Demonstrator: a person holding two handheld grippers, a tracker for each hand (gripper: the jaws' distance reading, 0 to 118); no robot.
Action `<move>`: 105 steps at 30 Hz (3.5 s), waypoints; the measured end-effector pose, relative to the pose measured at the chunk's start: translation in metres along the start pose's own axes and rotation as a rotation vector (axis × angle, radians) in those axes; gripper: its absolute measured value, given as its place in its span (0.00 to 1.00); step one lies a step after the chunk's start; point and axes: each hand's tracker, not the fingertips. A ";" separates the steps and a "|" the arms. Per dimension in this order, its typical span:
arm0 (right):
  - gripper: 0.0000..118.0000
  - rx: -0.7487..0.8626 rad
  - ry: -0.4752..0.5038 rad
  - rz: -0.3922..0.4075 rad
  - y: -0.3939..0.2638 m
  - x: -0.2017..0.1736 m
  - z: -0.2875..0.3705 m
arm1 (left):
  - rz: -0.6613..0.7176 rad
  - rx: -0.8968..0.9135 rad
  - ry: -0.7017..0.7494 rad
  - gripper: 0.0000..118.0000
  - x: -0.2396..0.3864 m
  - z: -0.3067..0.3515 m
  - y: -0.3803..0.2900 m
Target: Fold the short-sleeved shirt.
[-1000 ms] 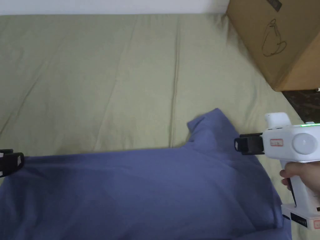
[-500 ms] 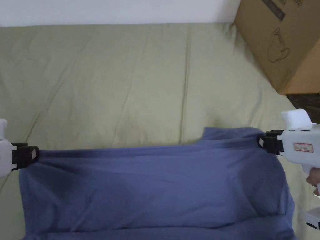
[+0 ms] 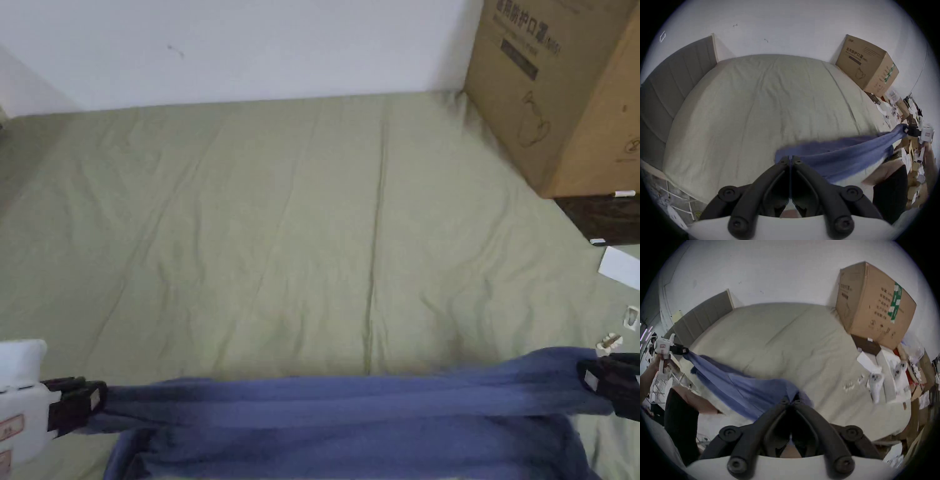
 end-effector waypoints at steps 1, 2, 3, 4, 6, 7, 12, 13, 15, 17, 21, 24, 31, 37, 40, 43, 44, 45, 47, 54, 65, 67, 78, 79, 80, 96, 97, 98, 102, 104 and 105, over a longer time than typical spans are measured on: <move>0.00 -0.028 -0.003 -0.017 -0.014 -0.002 -0.006 | -0.002 -0.012 -0.021 0.00 -0.002 -0.005 -0.014; 0.00 -0.074 0.010 -0.047 -0.026 -0.002 -0.014 | 0.001 -0.031 -0.018 0.00 -0.003 -0.015 -0.026; 0.00 -0.113 0.007 -0.058 -0.035 0.000 -0.028 | 0.017 -0.080 0.000 0.00 -0.005 -0.026 -0.036; 0.00 -0.145 -0.021 -0.041 -0.044 -0.001 -0.038 | 0.033 -0.127 0.015 0.00 -0.008 -0.039 -0.045; 0.00 -0.207 -0.053 -0.014 -0.055 -0.005 -0.055 | 0.047 -0.147 0.042 0.00 -0.020 -0.063 -0.058; 0.00 -0.227 -0.086 -0.013 -0.055 -0.006 -0.065 | 0.058 -0.157 0.041 0.00 -0.022 -0.072 -0.062; 0.00 -0.372 -0.148 0.020 -0.059 -0.005 -0.098 | 0.023 -0.157 0.074 0.01 -0.021 -0.089 -0.069; 0.00 -0.372 -0.159 0.052 -0.058 -0.010 -0.099 | -0.012 -0.162 0.086 0.01 -0.017 -0.089 -0.067; 0.00 -0.425 -0.157 0.101 -0.059 -0.012 -0.108 | -0.062 -0.166 0.111 0.04 -0.011 -0.086 -0.064; 0.06 -0.408 -0.174 0.124 -0.059 -0.020 -0.104 | -0.098 -0.147 0.193 0.25 -0.003 -0.077 -0.061; 0.98 -0.266 -0.180 0.081 -0.048 -0.039 -0.062 | -0.130 -0.083 0.126 0.70 0.006 -0.036 -0.057; 0.98 -0.028 -0.244 0.022 -0.025 -0.062 -0.019 | -0.084 0.065 0.130 0.77 0.021 0.012 -0.052; 0.00 0.474 -0.148 -0.211 -0.002 -0.121 0.042 | 0.023 0.509 0.183 0.58 0.063 0.102 -0.052; 0.00 0.358 -0.152 -0.088 -0.005 -0.153 0.005 | 0.082 0.379 0.094 0.00 0.056 0.081 -0.052; 0.00 0.316 -0.137 -0.064 -0.012 -0.157 -0.004 | 0.098 0.268 0.050 0.00 0.037 0.061 -0.051; 0.00 0.270 -0.113 -0.073 -0.019 -0.154 -0.012 | 0.198 0.139 -0.080 0.00 -0.004 0.028 -0.048; 0.00 0.256 -0.110 -0.082 -0.020 -0.152 -0.013 | 0.255 0.128 -0.098 0.00 -0.019 0.020 -0.050; 0.00 0.247 -0.111 -0.091 -0.022 -0.150 -0.014 | 0.311 0.121 -0.172 0.00 -0.037 0.011 -0.052; 0.00 0.231 -0.111 -0.108 -0.024 -0.143 -0.017 | 0.374 0.036 -0.370 0.58 -0.073 -0.016 -0.054; 0.00 0.164 -0.136 -0.169 -0.018 -0.133 -0.030 | 0.534 -0.207 -0.631 1.00 -0.105 -0.086 -0.061; 0.00 0.100 -0.097 -0.148 0.005 -0.151 -0.060 | 0.628 -0.193 -0.786 1.00 -0.082 -0.155 -0.048; 0.00 0.092 -0.077 -0.147 0.009 -0.155 -0.066 | 0.505 -0.194 -0.747 0.98 -0.073 -0.159 -0.042; 0.00 0.128 -0.047 -0.068 0.011 -0.166 -0.049 | 0.438 -0.267 -0.604 0.04 -0.071 -0.160 -0.025; 0.00 0.129 -0.050 -0.073 0.008 -0.162 -0.047 | 0.438 -0.266 -0.599 0.04 -0.075 -0.152 -0.019; 0.00 0.129 -0.052 -0.079 0.006 -0.160 -0.045 | 0.440 -0.269 -0.587 0.04 -0.079 -0.146 -0.014; 0.00 0.204 0.053 -0.173 -0.023 -0.137 -0.028 | 0.639 -0.430 -0.022 0.04 -0.085 -0.023 0.033; 0.00 0.202 0.073 -0.188 -0.025 -0.134 -0.030 | 0.606 -0.438 -0.027 0.04 -0.067 -0.027 0.039; 0.00 0.204 0.085 -0.199 -0.028 -0.131 -0.031 | 0.552 -0.444 -0.039 0.04 -0.052 -0.030 0.045; 0.00 0.215 0.100 -0.232 -0.038 -0.113 -0.030 | 0.393 -0.464 -0.041 0.04 0.025 -0.053 0.065; 0.00 0.221 0.106 -0.257 -0.043 -0.100 -0.028 | 0.319 -0.484 -0.030 0.05 0.063 -0.074 0.070; 0.00 0.220 0.114 -0.276 -0.046 -0.093 -0.027 | 0.281 -0.483 -0.008 0.04 0.081 -0.086 0.070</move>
